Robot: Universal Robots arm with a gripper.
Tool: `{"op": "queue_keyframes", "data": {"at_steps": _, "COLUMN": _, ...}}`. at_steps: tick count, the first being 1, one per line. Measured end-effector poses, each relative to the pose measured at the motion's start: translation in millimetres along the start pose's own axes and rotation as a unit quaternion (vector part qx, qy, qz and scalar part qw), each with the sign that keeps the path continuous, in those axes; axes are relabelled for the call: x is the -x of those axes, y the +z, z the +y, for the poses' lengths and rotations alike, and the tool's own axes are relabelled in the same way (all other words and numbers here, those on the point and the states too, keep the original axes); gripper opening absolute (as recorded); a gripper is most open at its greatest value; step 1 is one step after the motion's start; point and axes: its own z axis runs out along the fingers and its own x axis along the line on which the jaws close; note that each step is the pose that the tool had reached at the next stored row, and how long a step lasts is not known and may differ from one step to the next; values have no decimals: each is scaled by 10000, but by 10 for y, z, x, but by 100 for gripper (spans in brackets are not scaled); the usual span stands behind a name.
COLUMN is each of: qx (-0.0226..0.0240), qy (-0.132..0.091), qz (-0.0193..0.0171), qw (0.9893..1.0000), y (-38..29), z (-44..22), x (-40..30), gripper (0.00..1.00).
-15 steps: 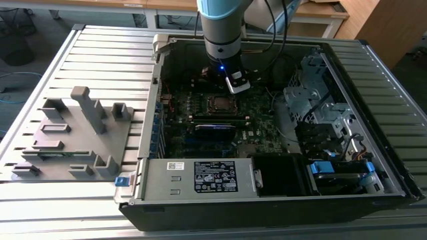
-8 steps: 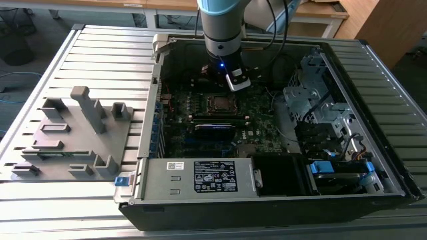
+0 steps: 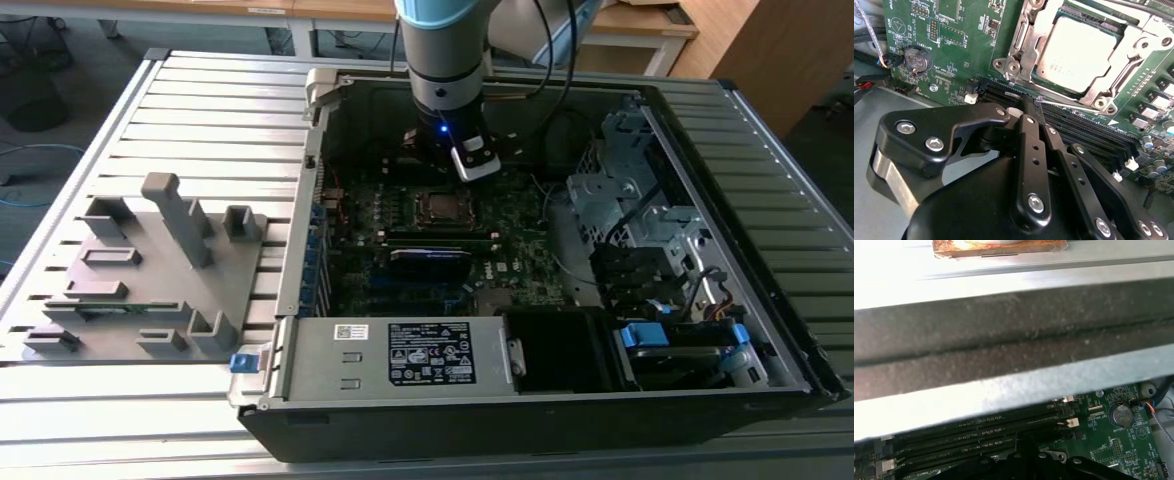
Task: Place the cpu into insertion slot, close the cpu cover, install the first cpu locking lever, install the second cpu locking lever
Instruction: 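Install the first cpu locking lever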
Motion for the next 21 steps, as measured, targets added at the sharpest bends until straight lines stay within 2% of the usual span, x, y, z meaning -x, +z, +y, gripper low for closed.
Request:
{"op": "queue_keyframes", "data": {"at_steps": 19, "qx": -1, "qy": 5, "qz": -1, "qw": 10000, "y": 15, "z": 4, "x": -25, "gripper": 10}}
{"op": "queue_keyframes", "data": {"at_steps": 21, "qx": -24, "qy": 1, "qz": -7, "qw": 10000, "y": 16, "z": 5, "x": -25, "gripper": 10}}
